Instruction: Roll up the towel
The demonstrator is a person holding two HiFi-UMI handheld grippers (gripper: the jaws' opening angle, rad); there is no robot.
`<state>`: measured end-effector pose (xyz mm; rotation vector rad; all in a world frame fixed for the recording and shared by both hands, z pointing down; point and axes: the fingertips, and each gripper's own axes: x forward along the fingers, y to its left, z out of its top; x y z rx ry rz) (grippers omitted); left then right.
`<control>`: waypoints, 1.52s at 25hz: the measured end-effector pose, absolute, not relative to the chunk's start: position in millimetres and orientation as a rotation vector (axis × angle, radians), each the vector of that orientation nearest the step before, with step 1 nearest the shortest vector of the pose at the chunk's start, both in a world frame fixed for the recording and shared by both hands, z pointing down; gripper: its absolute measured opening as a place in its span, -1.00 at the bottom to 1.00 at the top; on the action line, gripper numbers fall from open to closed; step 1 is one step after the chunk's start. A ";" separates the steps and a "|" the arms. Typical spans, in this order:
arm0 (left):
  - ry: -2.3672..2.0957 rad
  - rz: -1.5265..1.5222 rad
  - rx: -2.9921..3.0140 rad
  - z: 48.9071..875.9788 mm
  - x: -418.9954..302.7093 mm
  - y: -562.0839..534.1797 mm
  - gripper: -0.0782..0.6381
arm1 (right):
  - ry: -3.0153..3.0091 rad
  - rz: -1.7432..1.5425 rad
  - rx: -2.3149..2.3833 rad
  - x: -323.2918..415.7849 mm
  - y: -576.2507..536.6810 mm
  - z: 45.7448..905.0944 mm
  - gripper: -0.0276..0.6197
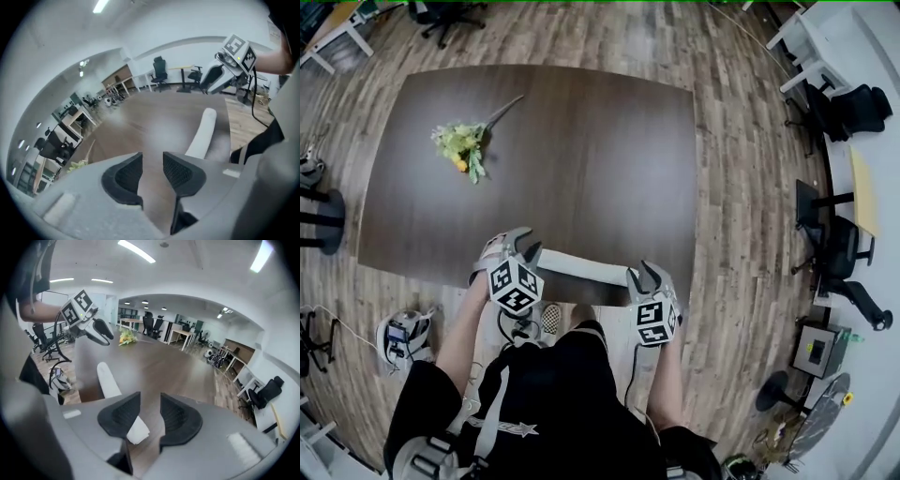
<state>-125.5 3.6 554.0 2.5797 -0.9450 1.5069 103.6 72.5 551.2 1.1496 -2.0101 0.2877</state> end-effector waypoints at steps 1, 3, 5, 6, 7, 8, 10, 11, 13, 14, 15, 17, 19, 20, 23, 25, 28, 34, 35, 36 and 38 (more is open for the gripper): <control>-1.008 1.443 2.598 539.6 -128.9 2.2 -0.37 | -2.021 0.268 1.203 101.6 71.6 537.7 -0.48; -1.123 1.316 2.634 512.0 -136.0 0.7 -0.37 | -2.046 0.215 1.303 95.0 69.0 509.4 -0.49; -1.230 1.184 2.660 485.4 -142.6 3.1 -0.38 | -2.077 0.142 1.401 86.9 67.6 477.2 -0.49; -1.276 1.119 2.669 472.7 -145.5 6.5 -0.40 | -2.093 0.112 1.450 83.4 69.3 461.5 -0.51; -1.316 1.055 2.675 460.5 -148.0 10.8 -0.40 | -2.110 0.087 1.497 79.9 72.1 446.0 -0.51; -1.353 0.992 2.680 448.5 -150.3 15.3 -0.42 | -2.128 0.063 1.543 76.5 75.6 430.6 -0.51; -1.420 0.872 2.688 426.0 -154.1 24.8 -0.49 | -2.157 0.014 1.623 70.1 84.4 402.6 -0.52; -1.440 0.819 2.692 416.4 -155.5 30.0 -0.53 | -2.165 -0.008 1.658 66.9 89.5 391.0 -0.55; -1.459 0.732 2.701 400.4 -157.8 42.2 -0.57 | -2.175 -0.046 1.707 58.6 101.0 372.6 -0.61; -1.463 0.697 2.707 393.7 -158.8 48.8 -0.61 | -2.178 -0.061 1.725 54.5 107.2 366.0 -0.63; -1.466 0.669 2.712 388.1 -159.6 55.5 -0.62 | -2.180 -0.070 1.741 51.1 114.0 360.8 -0.64; -1.468 0.633 2.722 380.5 -160.6 68.9 -0.67 | -2.178 -0.077 1.773 47.2 129.4 354.2 -0.68; -1.469 0.609 2.729 377.2 -161.6 81.3 -0.73 | -2.171 -0.080 1.804 46.0 145.8 352.3 -0.76; -1.471 0.599 2.732 376.9 -162.6 87.3 -0.74 | -2.165 -0.078 1.817 45.7 154.0 353.2 -0.80; -1.464 0.582 2.738 378.1 -165.1 105.2 -0.75 | -2.144 -0.074 1.846 46.9 175.8 356.8 -0.87; -1.440 0.594 2.740 381.2 -165.8 117.6 -0.75 | -2.123 -0.058 1.856 50.2 189.3 361.8 -0.90; -1.426 0.613 2.739 385.6 -169.7 134.3 -0.75 | -2.107 -0.037 1.864 53.6 207.4 366.3 -0.90; -1.438 0.607 2.712 388.1 -183.8 151.8 -0.75 | -2.107 -0.020 1.874 51.8 231.6 371.6 -0.90; -1.442 0.605 2.708 388.6 -185.5 153.4 -0.75 | -2.105 -0.016 1.876 52.0 233.5 373.1 -0.90; -1.445 0.601 2.706 389.0 -186.6 154.7 -0.75 | -2.104 -0.014 1.878 51.9 234.7 374.3 -0.90; -1.440 0.596 2.706 389.6 -187.3 156.7 -0.75 | -2.104 -0.016 1.875 51.1 235.8 376.3 -0.90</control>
